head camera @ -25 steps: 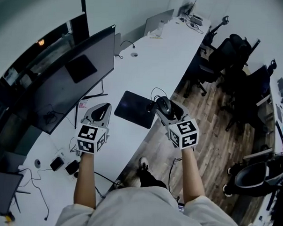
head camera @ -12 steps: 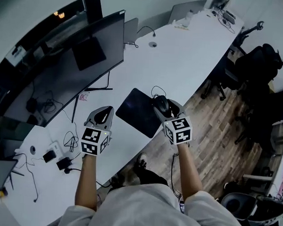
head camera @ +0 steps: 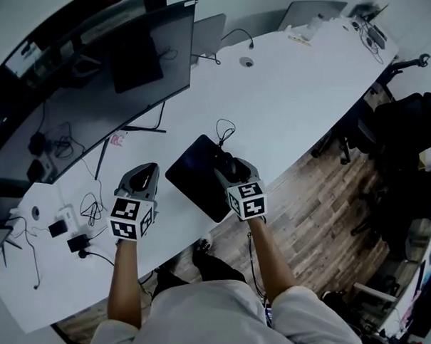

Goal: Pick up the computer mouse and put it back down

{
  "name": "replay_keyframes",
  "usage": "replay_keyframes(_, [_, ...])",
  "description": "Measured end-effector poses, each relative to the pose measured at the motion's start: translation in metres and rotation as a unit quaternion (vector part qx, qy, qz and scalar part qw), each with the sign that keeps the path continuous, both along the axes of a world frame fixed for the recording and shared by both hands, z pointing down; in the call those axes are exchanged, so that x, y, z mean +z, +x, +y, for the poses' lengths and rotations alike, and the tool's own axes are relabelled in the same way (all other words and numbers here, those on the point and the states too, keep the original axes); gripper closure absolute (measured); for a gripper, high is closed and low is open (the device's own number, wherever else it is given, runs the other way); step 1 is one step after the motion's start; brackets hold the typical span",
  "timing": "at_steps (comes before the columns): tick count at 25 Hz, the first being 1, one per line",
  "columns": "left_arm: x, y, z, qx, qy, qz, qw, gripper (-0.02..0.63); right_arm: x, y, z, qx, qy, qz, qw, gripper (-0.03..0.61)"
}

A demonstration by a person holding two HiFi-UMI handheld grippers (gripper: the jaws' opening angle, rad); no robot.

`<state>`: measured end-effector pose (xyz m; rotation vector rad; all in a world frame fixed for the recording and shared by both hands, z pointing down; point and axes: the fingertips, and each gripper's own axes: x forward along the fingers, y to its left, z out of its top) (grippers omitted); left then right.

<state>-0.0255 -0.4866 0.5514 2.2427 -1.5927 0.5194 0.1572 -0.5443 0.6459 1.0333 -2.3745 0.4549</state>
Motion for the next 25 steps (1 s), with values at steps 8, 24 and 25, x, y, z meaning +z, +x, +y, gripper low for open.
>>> replay_keyframes(8, [0.024,0.007,-0.002,-0.01,-0.027,-0.002,0.9996,0.598,0.068,0.016,0.006,0.014,-0.052,0.047,0.997,0.301])
replay_keyframes(24, [-0.015,0.025,0.044,0.068,0.016,0.011,0.9975,0.598,-0.009,0.053,0.047,0.112,-0.013,0.037,0.993,0.364])
replay_keyframes(25, [-0.022,0.023,0.051,0.074,0.024,0.014,0.9969,0.598,-0.027,0.057,0.055,0.124,0.004,0.036,0.992,0.389])
